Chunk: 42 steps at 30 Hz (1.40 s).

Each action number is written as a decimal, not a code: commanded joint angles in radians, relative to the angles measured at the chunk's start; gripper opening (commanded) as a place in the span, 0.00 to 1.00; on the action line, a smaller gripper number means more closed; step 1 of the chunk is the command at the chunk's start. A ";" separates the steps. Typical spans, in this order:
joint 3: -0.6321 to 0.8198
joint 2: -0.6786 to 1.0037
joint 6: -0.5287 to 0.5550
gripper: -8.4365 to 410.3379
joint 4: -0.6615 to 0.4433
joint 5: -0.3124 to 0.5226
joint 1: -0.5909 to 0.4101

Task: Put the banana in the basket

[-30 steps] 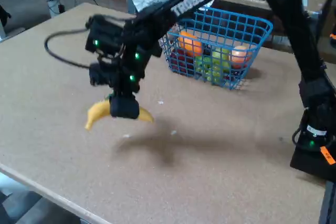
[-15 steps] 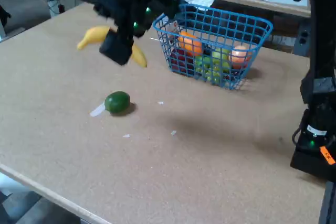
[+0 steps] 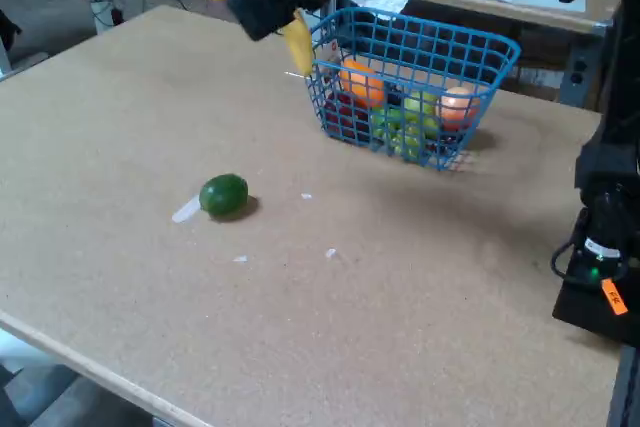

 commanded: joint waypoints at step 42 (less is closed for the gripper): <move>0.000 0.209 0.252 0.16 0.069 -0.171 -0.606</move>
